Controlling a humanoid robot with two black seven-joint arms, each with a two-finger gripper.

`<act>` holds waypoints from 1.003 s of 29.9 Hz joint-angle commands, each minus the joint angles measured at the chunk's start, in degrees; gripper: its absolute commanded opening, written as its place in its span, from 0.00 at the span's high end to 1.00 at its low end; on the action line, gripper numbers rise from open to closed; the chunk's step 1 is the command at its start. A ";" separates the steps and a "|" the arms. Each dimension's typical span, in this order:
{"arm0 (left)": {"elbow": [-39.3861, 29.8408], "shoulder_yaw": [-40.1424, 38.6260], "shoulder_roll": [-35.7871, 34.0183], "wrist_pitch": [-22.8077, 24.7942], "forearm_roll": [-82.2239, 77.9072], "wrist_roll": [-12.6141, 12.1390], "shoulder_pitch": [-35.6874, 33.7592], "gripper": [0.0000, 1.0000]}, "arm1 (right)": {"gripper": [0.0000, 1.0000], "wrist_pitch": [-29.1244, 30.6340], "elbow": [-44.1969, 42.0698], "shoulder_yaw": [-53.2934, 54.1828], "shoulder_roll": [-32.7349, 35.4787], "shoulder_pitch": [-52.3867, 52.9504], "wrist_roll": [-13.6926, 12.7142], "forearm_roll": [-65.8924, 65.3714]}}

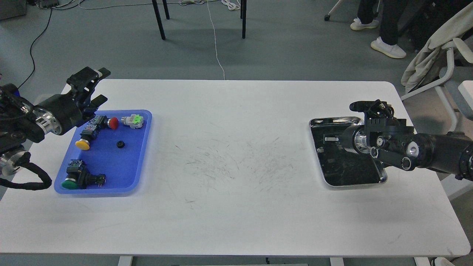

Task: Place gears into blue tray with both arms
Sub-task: 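Grasp the small black part on the black mat with the right gripper, then lift the black part and carry it toward the table centre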

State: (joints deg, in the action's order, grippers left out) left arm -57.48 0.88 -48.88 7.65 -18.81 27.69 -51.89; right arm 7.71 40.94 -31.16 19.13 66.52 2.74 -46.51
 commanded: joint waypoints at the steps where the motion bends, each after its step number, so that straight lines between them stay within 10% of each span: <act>1: 0.00 0.00 0.01 -0.01 -0.09 0.00 -0.05 0.01 | 0.99 -0.15 -0.07 0.05 0.11 0.63 -0.02 0.02; 14: -0.09 -0.35 -0.43 -0.01 0.17 0.00 -0.23 0.01 | 0.99 -0.33 -3.66 7.33 -0.32 4.32 -0.02 -0.15; 30: -0.97 -0.26 -4.11 0.34 0.61 0.00 -0.14 0.01 | 0.99 -4.11 -13.17 13.23 -19.13 6.34 1.82 -0.07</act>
State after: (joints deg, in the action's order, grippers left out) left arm -58.45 0.52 -52.18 7.91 -18.21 27.69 -52.12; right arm 3.69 27.10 -18.00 0.39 72.92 3.54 -46.60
